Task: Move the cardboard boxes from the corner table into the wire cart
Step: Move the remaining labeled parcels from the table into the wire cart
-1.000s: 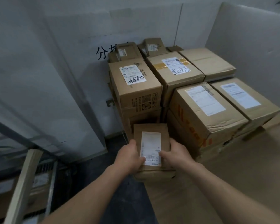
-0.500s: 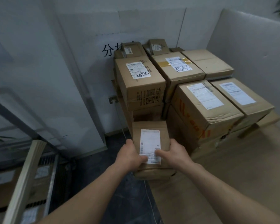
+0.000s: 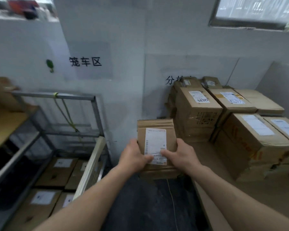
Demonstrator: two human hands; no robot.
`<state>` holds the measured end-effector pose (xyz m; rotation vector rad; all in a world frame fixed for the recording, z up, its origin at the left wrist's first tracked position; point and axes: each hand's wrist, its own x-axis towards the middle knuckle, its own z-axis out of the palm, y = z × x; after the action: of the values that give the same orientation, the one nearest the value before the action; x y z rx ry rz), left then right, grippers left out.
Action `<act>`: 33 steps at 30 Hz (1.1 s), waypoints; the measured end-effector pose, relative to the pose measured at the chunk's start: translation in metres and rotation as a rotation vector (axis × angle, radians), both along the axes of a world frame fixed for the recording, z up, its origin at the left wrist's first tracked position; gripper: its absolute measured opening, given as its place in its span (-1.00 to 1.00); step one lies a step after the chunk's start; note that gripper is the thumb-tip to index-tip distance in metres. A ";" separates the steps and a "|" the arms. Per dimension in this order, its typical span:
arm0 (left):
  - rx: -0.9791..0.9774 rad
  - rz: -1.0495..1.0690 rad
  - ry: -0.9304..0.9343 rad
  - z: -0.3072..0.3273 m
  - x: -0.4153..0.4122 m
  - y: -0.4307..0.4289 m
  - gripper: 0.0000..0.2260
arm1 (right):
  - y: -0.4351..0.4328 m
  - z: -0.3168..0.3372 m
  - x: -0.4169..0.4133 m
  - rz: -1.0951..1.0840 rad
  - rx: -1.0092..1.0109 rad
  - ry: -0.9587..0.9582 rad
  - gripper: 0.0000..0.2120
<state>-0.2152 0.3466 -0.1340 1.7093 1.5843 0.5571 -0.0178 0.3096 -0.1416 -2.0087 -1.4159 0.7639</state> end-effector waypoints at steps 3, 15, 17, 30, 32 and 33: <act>0.070 0.090 -0.009 0.028 -0.058 -0.009 -0.40 | 0.012 0.026 -0.055 0.094 0.071 -0.024 -0.46; 0.216 0.499 0.018 0.073 -0.257 -0.052 -0.43 | 0.053 0.074 -0.269 0.540 0.256 0.004 -0.48; 0.214 0.575 0.022 0.075 -0.279 -0.058 -0.44 | 0.059 0.077 -0.297 0.609 0.253 0.022 -0.45; 0.146 1.031 0.054 0.058 -0.352 -0.103 -0.42 | 0.077 0.067 -0.421 0.990 0.248 0.018 -0.40; 0.122 1.081 0.063 0.053 -0.356 -0.113 -0.40 | 0.074 0.061 -0.434 1.052 0.231 0.001 -0.42; 0.114 1.109 0.067 0.050 -0.358 -0.118 -0.40 | 0.072 0.060 -0.441 1.081 0.226 -0.008 -0.45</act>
<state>-0.5736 0.2282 -0.0838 0.7693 2.5184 1.1197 -0.4589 0.3815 -0.0820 -0.9595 -2.4594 0.9278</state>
